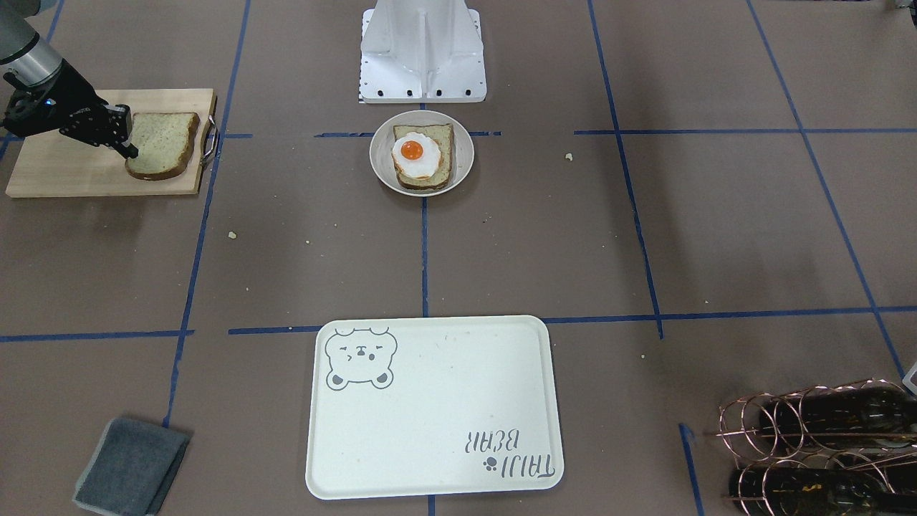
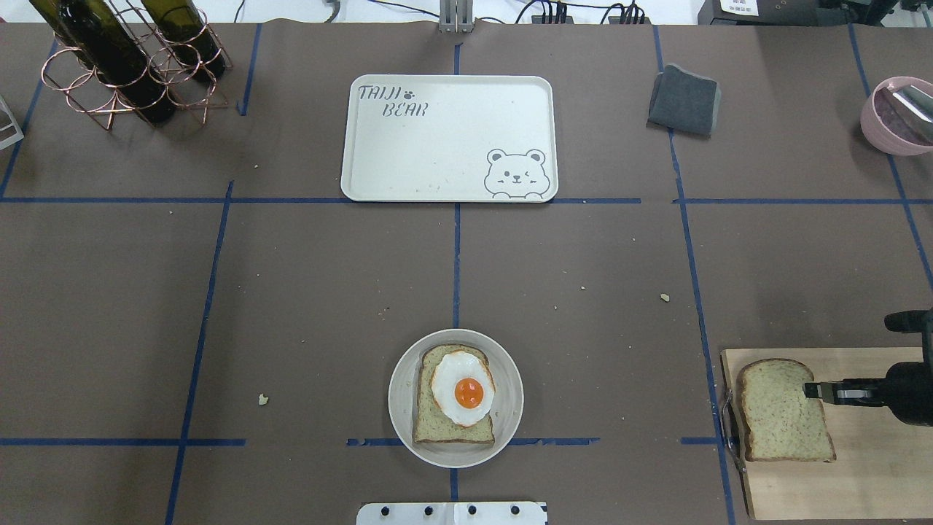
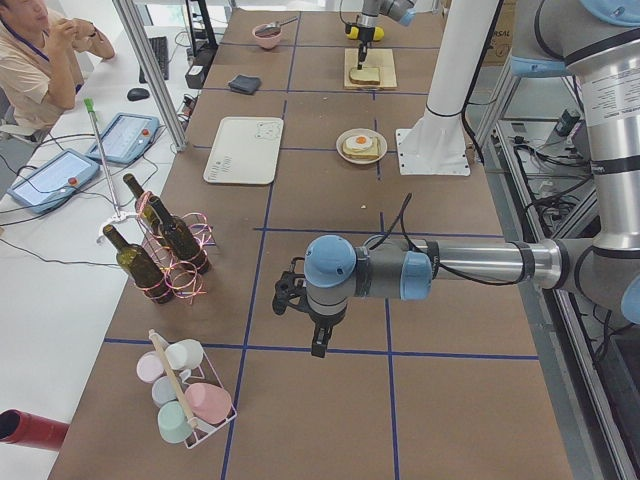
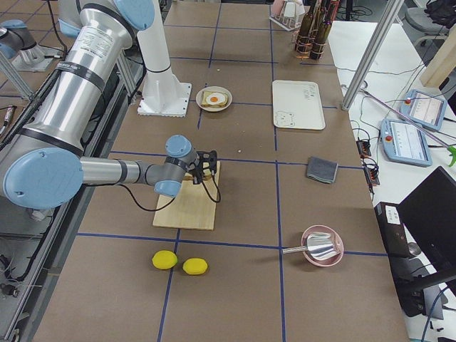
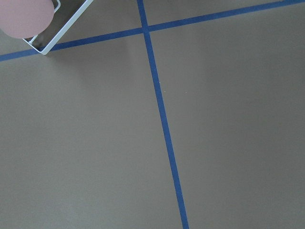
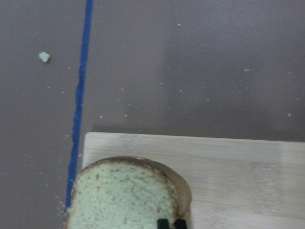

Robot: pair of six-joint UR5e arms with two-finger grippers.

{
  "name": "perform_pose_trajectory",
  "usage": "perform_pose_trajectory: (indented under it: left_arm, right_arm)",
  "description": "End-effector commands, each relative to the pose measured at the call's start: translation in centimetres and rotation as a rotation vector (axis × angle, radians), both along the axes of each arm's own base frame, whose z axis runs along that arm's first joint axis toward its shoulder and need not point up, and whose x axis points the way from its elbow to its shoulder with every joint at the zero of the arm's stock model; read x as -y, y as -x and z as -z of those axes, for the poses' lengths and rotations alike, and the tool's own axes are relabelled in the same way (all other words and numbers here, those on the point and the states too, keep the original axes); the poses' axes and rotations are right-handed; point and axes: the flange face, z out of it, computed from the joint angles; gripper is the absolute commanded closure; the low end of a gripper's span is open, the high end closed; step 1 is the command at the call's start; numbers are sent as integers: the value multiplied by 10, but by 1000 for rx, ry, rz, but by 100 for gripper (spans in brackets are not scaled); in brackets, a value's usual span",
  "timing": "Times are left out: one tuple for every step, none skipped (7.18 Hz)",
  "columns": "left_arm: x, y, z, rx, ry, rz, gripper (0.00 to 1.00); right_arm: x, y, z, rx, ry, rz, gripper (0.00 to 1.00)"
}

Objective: Make sandwich and place on tray
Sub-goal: 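Lower the right gripper onto the bread slice on the wooden board and grasp it, then lift the bread slice with the right gripper and carry it over the egg toast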

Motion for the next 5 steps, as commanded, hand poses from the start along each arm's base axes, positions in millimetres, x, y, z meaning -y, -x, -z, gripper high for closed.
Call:
perform_pose_trajectory:
  left_arm:
    - [0, 0, 0, 0, -2, -1, 0]
    - [0, 0, 0, 0, -1, 1, 0]
    - [0, 0, 0, 0, -1, 1, 0]
    - [0, 0, 1, 0, -2, 1, 0]
    - [0, 0, 2, 0, -4, 1, 0]
  right_arm:
    - [-2, -1, 54, 94, -33, 4, 100]
    - [-2, 5, 79, 147, -49, 25, 100]
    - [6, 24, 106, 216, -42, 33, 100]
    - [23, 61, 141, 284, -10, 18, 100]
    - [44, 104, 188, 303, -14, 22, 100]
